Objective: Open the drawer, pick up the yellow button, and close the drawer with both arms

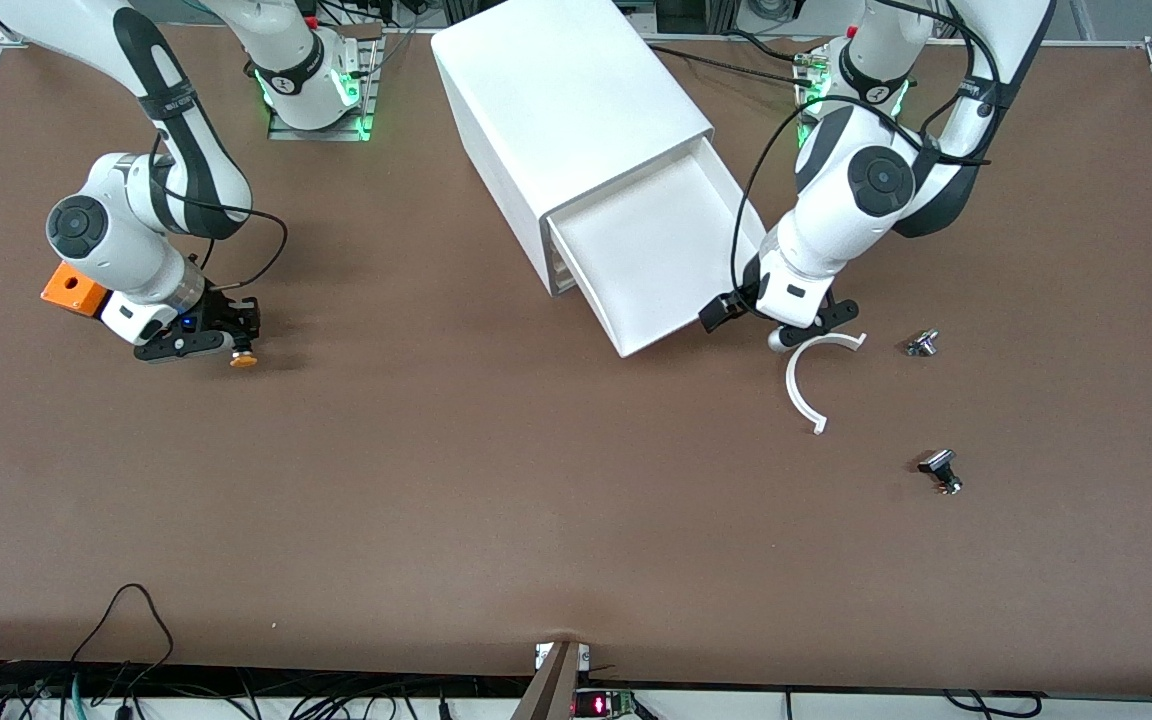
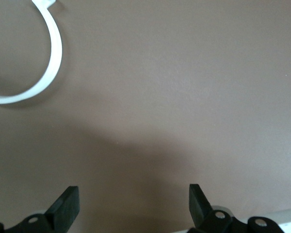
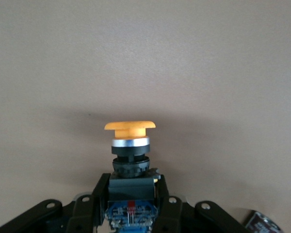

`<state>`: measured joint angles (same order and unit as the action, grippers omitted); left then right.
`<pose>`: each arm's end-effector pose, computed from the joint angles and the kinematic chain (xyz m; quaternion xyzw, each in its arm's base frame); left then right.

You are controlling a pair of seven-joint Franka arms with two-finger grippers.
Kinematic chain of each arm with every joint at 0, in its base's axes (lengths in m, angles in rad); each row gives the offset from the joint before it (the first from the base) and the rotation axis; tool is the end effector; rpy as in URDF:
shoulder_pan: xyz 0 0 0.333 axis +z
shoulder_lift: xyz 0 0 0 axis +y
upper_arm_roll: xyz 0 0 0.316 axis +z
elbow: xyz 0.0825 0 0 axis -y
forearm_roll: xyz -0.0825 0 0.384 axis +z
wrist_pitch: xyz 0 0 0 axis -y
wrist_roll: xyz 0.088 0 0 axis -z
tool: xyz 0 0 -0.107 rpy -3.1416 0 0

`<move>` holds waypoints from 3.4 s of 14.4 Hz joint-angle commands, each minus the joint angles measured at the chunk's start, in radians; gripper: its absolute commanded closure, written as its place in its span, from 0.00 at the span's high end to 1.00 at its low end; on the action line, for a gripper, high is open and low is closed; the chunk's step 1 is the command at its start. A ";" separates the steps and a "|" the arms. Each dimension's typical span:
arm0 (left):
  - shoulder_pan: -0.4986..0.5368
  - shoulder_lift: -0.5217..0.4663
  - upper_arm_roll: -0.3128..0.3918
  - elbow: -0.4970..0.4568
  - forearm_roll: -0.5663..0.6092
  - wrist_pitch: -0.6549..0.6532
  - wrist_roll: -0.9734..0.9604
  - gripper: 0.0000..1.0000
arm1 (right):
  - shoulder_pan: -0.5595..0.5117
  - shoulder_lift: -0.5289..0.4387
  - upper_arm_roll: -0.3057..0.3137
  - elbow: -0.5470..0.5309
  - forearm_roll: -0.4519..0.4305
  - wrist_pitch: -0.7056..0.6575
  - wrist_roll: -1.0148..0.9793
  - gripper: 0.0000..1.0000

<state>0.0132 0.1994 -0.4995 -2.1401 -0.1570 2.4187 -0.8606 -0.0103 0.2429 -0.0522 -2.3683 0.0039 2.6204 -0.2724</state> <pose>0.5087 -0.2643 0.3328 0.9627 0.2460 -0.0252 0.1102 0.5095 -0.0326 0.2244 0.9946 0.1039 0.0038 0.0060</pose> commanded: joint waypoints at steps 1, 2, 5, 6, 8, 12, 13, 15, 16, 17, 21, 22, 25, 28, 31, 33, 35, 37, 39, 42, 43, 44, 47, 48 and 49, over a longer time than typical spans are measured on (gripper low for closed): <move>0.004 -0.021 -0.049 -0.024 -0.018 -0.004 -0.050 0.99 | -0.043 0.022 0.017 -0.019 -0.002 0.072 -0.056 0.34; 0.004 -0.029 -0.062 -0.038 -0.018 -0.009 -0.066 0.99 | -0.048 0.033 0.017 -0.025 -0.002 0.090 -0.057 0.35; 0.004 -0.052 -0.131 -0.058 -0.019 -0.042 -0.155 0.99 | -0.068 0.059 0.017 -0.031 -0.002 0.115 -0.082 0.37; 0.004 -0.058 -0.157 -0.060 -0.019 -0.053 -0.191 0.99 | -0.079 0.076 0.017 -0.032 -0.002 0.138 -0.097 0.38; 0.004 -0.063 -0.201 -0.060 -0.019 -0.070 -0.248 0.99 | -0.097 0.108 0.017 -0.031 -0.002 0.173 -0.129 0.38; 0.004 -0.066 -0.267 -0.073 -0.019 -0.089 -0.343 0.99 | -0.109 0.107 0.018 -0.025 -0.001 0.169 -0.116 1.00; 0.004 -0.067 -0.283 -0.079 -0.019 -0.089 -0.362 1.00 | -0.108 0.087 0.018 -0.019 0.005 0.155 -0.116 1.00; 0.004 -0.066 -0.324 -0.090 -0.019 -0.089 -0.385 1.00 | -0.108 0.050 0.023 0.003 0.005 0.087 -0.097 1.00; 0.004 -0.066 -0.327 -0.092 -0.019 -0.089 -0.388 1.00 | -0.105 0.033 0.026 0.024 0.005 0.045 -0.096 1.00; 0.004 -0.066 -0.329 -0.092 -0.019 -0.089 -0.390 1.00 | -0.099 0.026 0.032 0.062 0.004 -0.009 -0.093 1.00; 0.005 -0.070 -0.329 -0.092 -0.019 -0.093 -0.383 1.00 | -0.071 0.039 0.040 0.320 0.008 -0.337 -0.062 1.00; 0.005 -0.074 -0.333 -0.092 -0.019 -0.096 -0.383 1.00 | -0.060 0.047 0.040 0.381 0.011 -0.412 -0.035 1.00; 0.005 -0.075 -0.347 -0.092 -0.019 -0.096 -0.383 1.00 | -0.014 0.053 0.040 0.533 0.011 -0.603 0.022 1.00; 0.019 -0.086 -0.346 -0.089 -0.019 -0.099 -0.373 1.00 | 0.018 0.053 0.040 0.622 0.015 -0.710 0.114 1.00; 0.069 -0.107 -0.309 -0.077 -0.006 -0.102 -0.275 1.00 | 0.053 0.053 0.041 0.725 0.021 -0.819 0.238 1.00; 0.079 -0.116 -0.234 -0.049 -0.006 -0.108 -0.133 1.00 | 0.076 0.053 0.040 0.793 0.019 -0.884 0.306 1.00; 0.088 -0.129 -0.160 -0.012 -0.004 -0.165 -0.004 1.00 | 0.078 0.053 0.041 0.877 0.021 -0.957 0.332 1.00; 0.100 -0.143 -0.062 0.038 -0.004 -0.238 0.174 1.00 | 0.078 0.045 0.032 0.914 0.005 -0.967 0.312 1.00; 0.108 -0.147 0.051 0.118 -0.004 -0.361 0.376 1.00 | 0.053 0.044 0.022 0.966 -0.014 -1.019 0.311 1.00; 0.108 -0.156 0.186 0.230 -0.004 -0.554 0.602 1.00 | 0.015 0.027 0.008 0.977 -0.038 -1.037 0.311 1.00; 0.109 -0.170 0.226 0.255 -0.001 -0.605 0.671 1.00 | 0.006 0.007 -0.011 0.972 -0.028 -1.037 0.317 1.00; 0.109 -0.179 0.257 0.273 0.016 -0.637 0.725 1.00 | 0.006 0.004 -0.023 0.974 -0.025 -1.039 0.318 1.00; 0.108 -0.215 0.294 0.305 0.135 -0.667 0.796 1.00 | 0.007 0.003 -0.023 0.969 -0.025 -1.039 0.340 1.00; 0.109 -0.215 0.296 0.318 0.137 -0.681 0.802 1.00 | 0.009 -0.014 -0.023 0.950 -0.033 -1.037 0.346 1.00; 0.114 -0.215 0.297 0.339 0.137 -0.685 0.813 1.00 | 0.013 -0.045 -0.021 0.905 -0.039 -1.024 0.346 1.00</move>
<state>0.1326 -0.0063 -0.2099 -1.8374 -0.0420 1.7659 -0.0837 -0.0047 0.2509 -0.0789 -1.4046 -0.0239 1.5973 0.0471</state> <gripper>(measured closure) 0.000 0.000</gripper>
